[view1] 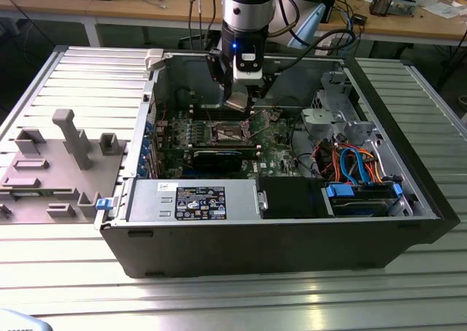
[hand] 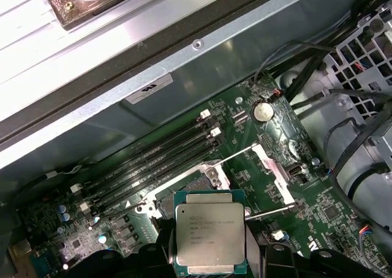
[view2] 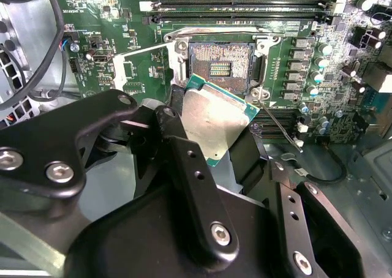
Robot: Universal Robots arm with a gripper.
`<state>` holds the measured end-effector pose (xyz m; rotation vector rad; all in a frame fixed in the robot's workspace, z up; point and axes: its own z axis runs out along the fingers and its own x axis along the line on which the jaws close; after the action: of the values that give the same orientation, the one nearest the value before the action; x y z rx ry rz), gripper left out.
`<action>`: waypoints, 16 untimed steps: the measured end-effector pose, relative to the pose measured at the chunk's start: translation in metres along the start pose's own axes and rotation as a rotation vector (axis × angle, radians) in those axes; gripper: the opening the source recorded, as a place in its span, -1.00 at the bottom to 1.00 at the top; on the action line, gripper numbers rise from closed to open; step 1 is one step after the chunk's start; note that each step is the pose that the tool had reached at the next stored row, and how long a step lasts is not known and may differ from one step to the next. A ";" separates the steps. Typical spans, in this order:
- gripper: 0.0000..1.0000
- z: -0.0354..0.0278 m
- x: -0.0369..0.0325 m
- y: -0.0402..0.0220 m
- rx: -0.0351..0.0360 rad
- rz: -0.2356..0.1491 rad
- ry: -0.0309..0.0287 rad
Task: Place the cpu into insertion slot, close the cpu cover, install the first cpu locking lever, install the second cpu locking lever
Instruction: 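Place the cpu into insertion slot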
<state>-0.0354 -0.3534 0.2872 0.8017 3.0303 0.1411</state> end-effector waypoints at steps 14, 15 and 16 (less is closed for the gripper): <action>0.09 0.0004 0.0000 0.0000 -0.0005 0.023 -0.0020; 0.09 0.0005 0.0000 0.0000 -0.0005 0.025 -0.0022; 0.09 0.0005 0.0000 0.0000 -0.0005 0.026 -0.0023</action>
<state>-0.0354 -0.3534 0.2867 0.8409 3.0185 0.1410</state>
